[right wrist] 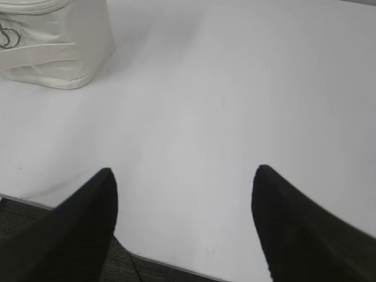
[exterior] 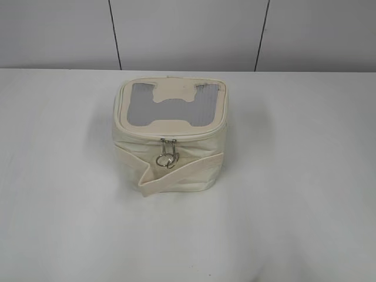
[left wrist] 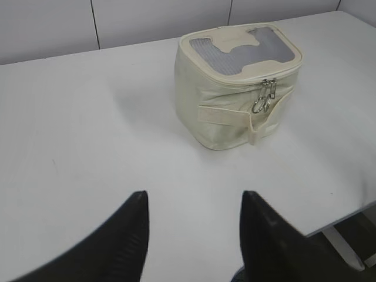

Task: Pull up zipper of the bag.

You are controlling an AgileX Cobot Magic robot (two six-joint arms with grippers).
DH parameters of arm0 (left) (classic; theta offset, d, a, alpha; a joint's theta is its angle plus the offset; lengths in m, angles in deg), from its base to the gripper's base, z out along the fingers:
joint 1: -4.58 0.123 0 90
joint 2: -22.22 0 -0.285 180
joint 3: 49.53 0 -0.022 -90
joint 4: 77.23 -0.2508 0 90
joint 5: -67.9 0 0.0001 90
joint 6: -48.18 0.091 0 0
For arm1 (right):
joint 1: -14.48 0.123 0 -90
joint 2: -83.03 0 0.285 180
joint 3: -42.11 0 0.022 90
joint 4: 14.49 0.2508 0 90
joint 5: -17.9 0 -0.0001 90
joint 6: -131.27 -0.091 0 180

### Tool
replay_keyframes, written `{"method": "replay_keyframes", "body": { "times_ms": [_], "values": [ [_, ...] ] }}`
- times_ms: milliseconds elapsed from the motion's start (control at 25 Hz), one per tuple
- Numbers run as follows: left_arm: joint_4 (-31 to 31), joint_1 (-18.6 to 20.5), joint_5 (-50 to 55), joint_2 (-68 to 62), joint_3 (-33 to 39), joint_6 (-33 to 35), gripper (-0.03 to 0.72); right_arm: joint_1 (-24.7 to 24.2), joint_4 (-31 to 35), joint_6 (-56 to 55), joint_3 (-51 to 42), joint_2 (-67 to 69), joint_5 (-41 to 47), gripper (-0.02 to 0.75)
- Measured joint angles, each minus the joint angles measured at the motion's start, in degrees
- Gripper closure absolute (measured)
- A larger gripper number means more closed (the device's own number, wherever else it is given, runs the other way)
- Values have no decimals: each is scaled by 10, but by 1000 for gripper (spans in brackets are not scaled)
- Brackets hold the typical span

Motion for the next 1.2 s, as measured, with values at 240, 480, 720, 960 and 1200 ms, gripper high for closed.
{"method": "replay_keyframes", "body": {
  "times_ms": [240, 480, 720, 960, 1200],
  "values": [
    [0, 41, 0, 0, 0, 0, 354, -8, 0, 0, 0, 0, 0, 178],
    [0, 185, 0, 0, 0, 0, 387, -62, 0, 0, 0, 0, -1, 178],
    [0, 199, 0, 0, 0, 0, 400, -66, 0, 0, 0, 0, -1, 178],
    [0, 199, 0, 0, 0, 0, 423, -66, 0, 0, 0, 0, -1, 178],
    [0, 199, 0, 0, 0, 0, 430, -66, 0, 0, 0, 0, -1, 178]
  ]
}}
